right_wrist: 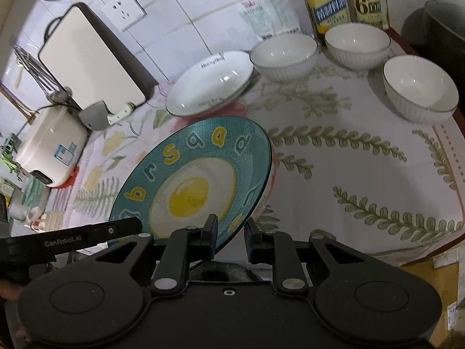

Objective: Organize plates and bowls
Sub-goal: 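Carry the blue plate over the Lovely Bear plate and lower it on top, then open both grippers and pull back from the blue plate, then close both grippers on the white Morning Honey plate rim and lift, then carry the white plate over the blue plate and lower it onto the stack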

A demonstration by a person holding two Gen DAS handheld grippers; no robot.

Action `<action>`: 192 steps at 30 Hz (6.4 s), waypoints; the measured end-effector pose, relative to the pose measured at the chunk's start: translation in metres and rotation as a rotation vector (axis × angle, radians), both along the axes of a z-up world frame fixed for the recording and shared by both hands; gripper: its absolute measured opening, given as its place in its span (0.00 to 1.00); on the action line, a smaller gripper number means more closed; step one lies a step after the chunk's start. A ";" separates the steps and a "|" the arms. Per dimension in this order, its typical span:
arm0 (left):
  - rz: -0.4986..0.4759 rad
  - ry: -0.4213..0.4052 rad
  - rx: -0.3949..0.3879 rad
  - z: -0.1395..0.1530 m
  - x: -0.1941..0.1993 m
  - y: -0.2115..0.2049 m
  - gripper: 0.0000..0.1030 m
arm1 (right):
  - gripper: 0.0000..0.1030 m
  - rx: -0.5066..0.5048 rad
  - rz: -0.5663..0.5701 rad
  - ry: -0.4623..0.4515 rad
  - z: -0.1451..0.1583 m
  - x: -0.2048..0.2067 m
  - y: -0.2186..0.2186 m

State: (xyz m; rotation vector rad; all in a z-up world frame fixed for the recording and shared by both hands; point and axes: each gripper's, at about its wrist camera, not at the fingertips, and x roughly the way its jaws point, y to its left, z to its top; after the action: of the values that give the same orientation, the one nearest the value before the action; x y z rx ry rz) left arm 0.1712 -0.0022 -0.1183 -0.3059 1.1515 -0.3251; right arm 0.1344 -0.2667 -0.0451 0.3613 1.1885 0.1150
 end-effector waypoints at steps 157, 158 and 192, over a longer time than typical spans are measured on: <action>0.145 0.021 -0.009 0.022 0.158 0.009 0.15 | 0.20 0.132 -0.037 -0.164 -0.051 0.164 -0.007; 0.145 0.019 -0.011 0.025 0.154 0.010 0.16 | 0.20 0.129 -0.035 -0.168 -0.048 0.160 -0.007; 0.093 0.033 -0.043 0.071 0.031 0.005 0.16 | 0.23 0.103 -0.025 -0.104 0.010 0.038 -0.018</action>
State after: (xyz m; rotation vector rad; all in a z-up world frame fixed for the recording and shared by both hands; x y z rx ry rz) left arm 0.2022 0.0026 -0.0477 -0.4020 1.1596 -0.2643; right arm 0.1723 -0.2849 -0.0353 0.4549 1.0776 0.1714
